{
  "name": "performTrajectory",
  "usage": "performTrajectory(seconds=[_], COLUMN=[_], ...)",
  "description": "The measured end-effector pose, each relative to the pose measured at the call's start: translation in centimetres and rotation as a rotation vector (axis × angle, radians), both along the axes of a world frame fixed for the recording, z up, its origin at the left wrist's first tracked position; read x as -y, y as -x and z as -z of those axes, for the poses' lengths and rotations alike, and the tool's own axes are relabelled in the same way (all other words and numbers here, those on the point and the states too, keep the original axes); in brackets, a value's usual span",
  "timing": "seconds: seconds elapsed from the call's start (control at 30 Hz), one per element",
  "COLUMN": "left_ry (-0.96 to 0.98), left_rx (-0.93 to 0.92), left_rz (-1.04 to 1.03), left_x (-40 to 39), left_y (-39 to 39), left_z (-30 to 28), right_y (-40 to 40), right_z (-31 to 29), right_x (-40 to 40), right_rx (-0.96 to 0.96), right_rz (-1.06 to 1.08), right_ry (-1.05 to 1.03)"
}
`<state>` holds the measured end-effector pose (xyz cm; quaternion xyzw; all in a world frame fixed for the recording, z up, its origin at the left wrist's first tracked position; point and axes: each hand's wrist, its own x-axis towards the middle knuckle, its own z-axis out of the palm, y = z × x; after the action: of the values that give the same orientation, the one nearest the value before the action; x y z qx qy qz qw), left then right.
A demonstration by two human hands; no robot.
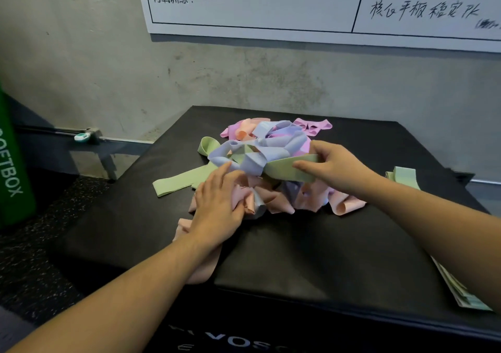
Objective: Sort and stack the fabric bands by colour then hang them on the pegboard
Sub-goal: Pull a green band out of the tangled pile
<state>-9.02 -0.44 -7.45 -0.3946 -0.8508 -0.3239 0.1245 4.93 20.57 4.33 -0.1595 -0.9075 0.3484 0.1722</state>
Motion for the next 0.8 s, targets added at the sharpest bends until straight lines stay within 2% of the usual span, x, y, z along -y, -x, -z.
performTrajectory(seconds=[0.27, 0.37, 0.47, 0.57, 0.67, 0.8], left_ry=[0.202, 0.21, 0.213, 0.294, 0.323, 0.373], left_rx=[-0.019, 0.008, 0.052, 0.076, 0.108, 0.084], left_rz=[0.033, 0.021, 0.045, 0.048, 0.031, -0.077], left_x=[-0.2, -0.6, -1.6, -2.6, -3.1, -3.6], left_y=[0.0, -0.6, -1.2, -1.5, -1.5, -1.3], left_z=[-2.0, -3.4, -4.6, -4.9, -4.9, -5.3], right_y=[-0.3, -0.8, -1.4, -2.4, -3.1, -3.9], right_z=[-1.7, -2.8, -3.3, -3.0, -2.2, -0.8], right_x=[-1.3, -1.6, -2.1, -2.3, -2.3, -1.8], right_rx=[-0.309, -0.356, -0.377, -0.286, -0.035, 0.41], right_rz=[0.263, 0.296, 0.349, 0.351, 0.236, 0.189], right_ry=[0.557, 0.67, 0.553, 0.278, 0.037, -0.276])
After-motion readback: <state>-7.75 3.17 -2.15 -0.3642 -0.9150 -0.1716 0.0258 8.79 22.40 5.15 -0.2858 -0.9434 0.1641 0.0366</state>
